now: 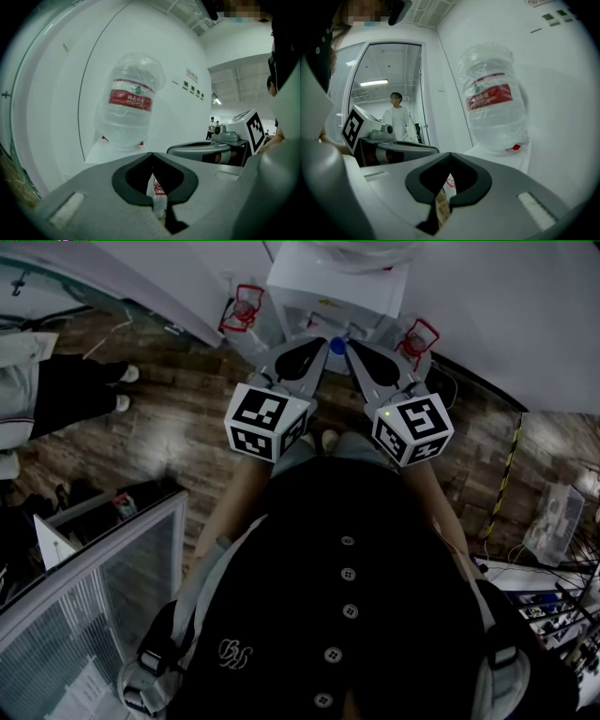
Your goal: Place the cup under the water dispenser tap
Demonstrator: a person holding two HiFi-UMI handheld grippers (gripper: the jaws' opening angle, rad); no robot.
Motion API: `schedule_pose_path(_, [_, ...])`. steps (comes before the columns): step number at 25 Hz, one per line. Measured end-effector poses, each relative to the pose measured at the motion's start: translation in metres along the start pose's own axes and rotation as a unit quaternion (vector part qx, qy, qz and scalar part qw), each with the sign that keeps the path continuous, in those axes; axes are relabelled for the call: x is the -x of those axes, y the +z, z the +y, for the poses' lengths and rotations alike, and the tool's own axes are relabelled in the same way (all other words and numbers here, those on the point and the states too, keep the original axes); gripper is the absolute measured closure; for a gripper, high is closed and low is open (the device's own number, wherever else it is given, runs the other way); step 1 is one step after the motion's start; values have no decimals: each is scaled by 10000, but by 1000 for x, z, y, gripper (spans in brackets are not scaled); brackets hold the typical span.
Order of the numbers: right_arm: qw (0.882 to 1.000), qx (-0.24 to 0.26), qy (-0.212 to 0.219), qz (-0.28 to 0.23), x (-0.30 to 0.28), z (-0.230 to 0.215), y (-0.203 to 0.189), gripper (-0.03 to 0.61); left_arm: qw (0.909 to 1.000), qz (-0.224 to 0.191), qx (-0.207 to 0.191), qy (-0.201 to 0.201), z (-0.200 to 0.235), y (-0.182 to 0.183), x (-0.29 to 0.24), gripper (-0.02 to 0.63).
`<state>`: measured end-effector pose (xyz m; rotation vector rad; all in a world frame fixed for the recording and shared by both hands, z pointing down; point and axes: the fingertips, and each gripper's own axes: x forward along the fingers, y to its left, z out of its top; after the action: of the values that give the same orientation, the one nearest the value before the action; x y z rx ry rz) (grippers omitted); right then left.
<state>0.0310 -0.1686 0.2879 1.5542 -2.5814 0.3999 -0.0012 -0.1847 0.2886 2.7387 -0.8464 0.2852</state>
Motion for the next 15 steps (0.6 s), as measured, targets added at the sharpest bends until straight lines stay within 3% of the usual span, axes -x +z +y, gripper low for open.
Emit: schedule_pose_path(15, [9999, 7, 4, 127, -3, 0, -7, 578, 10000, -5, 71, -43, -1, -4, -3, 614])
